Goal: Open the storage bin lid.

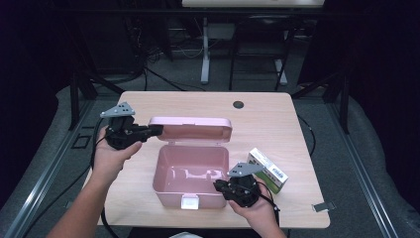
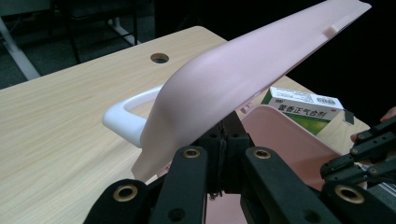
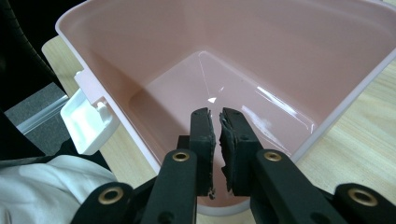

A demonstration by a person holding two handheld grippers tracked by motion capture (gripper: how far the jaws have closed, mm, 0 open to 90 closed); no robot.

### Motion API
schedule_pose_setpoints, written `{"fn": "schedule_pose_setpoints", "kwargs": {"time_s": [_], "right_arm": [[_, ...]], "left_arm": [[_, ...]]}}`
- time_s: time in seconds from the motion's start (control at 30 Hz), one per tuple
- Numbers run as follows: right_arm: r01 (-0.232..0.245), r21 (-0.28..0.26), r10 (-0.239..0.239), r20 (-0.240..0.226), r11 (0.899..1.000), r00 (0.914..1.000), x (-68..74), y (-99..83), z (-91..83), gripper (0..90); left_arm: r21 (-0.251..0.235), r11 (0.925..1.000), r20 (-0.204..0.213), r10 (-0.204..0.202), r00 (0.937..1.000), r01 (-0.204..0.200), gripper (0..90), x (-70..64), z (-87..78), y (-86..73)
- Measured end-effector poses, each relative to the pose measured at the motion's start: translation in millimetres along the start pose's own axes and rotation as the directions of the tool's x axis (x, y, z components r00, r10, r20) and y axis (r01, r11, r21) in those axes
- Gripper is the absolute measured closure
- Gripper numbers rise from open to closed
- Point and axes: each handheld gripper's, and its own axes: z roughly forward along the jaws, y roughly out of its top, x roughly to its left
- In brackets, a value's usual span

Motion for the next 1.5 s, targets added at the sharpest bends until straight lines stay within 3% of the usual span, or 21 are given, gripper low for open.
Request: {"fn": "schedule_pose_setpoints", "kwargs": {"time_s": [0.4, 0.77, 1.17, 1.5], "right_arm": [[0.005, -0.005, -0.005, 0.0, 1.0, 1.0, 1.6, -0.7, 0.0, 80.7], [0.003, -0.01, -0.003, 0.0, 1.0, 1.0, 1.5, -1.2, -0.1, 80.9], [-0.001, -0.015, 0.001, -0.006, 1.0, 1.0, 0.9, -1.5, -0.1, 80.8], [-0.005, -0.015, 0.005, -0.007, 1.0, 1.0, 0.4, -1.7, -0.2, 81.3]], "left_arm": [[0.0, 0.9997, -0.025, -0.024, 0.9994, 0.024, 89.5, 11.0, 3.8, -1.6], [0.016, 0.9998, -0.036, -0.012, 0.9993, 0.013, 89.3, 14.0, 9.4, -6.0], [0.035, 0.9984, -0.051, -0.043, 0.9978, 0.045, 87.0, 24.2, 16.1, -13.7], [0.053, 0.9957, -0.09, -0.071, 0.9934, 0.076, 84.9, 32.4, 27.6, -23.1]]}}
